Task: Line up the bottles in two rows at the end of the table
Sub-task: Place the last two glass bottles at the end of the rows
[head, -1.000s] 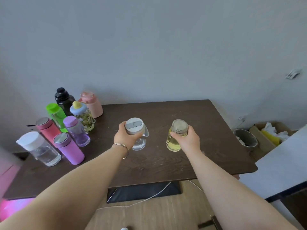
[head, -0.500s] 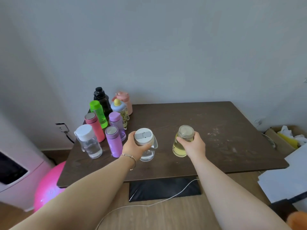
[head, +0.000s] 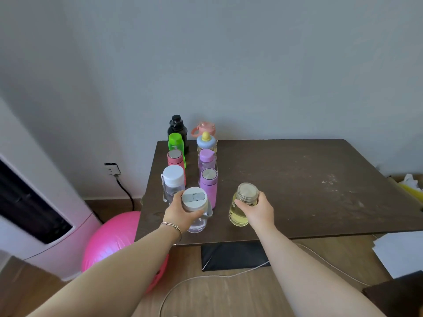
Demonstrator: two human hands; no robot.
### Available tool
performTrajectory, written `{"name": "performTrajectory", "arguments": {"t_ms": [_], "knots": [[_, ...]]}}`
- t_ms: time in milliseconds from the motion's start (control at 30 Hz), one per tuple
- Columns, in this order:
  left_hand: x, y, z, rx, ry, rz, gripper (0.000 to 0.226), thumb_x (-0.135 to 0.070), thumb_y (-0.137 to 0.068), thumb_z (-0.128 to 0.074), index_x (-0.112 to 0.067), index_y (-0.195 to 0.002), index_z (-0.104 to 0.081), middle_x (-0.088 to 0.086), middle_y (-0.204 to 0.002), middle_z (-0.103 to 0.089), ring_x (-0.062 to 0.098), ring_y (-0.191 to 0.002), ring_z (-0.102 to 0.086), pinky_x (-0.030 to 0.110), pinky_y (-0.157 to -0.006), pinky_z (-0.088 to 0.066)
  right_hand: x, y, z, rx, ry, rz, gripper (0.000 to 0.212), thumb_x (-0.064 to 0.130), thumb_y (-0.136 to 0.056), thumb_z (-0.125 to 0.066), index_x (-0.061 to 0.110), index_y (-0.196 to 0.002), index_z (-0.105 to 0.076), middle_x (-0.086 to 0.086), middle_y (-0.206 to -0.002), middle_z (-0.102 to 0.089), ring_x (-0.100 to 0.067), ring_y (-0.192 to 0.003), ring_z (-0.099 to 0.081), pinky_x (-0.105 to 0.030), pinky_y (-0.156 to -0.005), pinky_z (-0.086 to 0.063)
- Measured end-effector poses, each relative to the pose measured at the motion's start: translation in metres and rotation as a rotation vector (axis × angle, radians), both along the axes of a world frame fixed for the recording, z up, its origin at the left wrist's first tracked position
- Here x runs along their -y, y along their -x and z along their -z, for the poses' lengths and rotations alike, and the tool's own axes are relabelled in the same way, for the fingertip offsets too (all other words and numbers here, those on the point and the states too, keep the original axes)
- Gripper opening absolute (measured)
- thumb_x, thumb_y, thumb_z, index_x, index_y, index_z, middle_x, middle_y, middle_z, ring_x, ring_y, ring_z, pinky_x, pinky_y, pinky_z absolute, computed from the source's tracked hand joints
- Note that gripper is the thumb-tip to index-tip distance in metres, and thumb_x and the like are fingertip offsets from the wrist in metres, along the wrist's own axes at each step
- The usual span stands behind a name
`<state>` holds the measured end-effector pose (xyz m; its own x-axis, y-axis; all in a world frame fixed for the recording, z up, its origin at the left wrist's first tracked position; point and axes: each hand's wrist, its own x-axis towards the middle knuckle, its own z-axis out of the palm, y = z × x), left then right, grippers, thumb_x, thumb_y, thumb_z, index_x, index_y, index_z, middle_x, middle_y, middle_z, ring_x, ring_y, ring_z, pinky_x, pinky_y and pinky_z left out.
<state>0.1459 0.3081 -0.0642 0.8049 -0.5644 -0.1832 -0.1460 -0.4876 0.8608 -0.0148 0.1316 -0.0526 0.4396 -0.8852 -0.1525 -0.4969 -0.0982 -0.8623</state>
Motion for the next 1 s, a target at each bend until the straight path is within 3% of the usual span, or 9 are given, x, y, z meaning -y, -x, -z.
{"name": "performTrajectory", "arguments": {"t_ms": [200,567,1000], "knots": [[-0.037,-0.021,0.015,-0.008,-0.01,-0.077,0.082,-0.044,-0.064,-0.086,-0.032,-0.131,-0.042,-0.009,-0.114,-0.06,0.016,-0.102,-0.059,0.028,-0.087,-0.049,-0.038,-0.028,0.015,0.005,-0.037,-0.104,0.063,0.044,-0.067,-0.086,0.027,-0.119,-0.055,0.008,-0.11,-0.064,-0.017,-0.102,-0.06,-0.029,-0.083,-0.046],[-0.057,-0.04,0.038,-0.013,-0.039,-0.137,0.083,-0.048,-0.062,-0.086,-0.033,-0.13,-0.041,-0.01,-0.114,-0.062,0.014,-0.1,-0.062,0.027,-0.083,-0.05,-0.065,-0.057,0.043,-0.045,-0.079,-0.204,0.067,0.039,-0.069,-0.087,0.028,-0.126,-0.053,0.008,-0.114,-0.064,-0.016,-0.105,-0.06,-0.028,-0.086,-0.048],[-0.053,-0.04,0.042,0.022,-0.02,-0.097,0.085,-0.051,-0.064,-0.085,-0.034,-0.133,-0.038,-0.011,-0.118,-0.06,0.012,-0.105,-0.06,0.033,-0.093,-0.052,-0.069,-0.067,0.06,-0.074,-0.033,-0.25,0.057,0.043,-0.066,-0.086,0.037,-0.113,-0.053,0.012,-0.11,-0.066,-0.014,-0.102,-0.06,-0.029,-0.085,-0.049]]}}
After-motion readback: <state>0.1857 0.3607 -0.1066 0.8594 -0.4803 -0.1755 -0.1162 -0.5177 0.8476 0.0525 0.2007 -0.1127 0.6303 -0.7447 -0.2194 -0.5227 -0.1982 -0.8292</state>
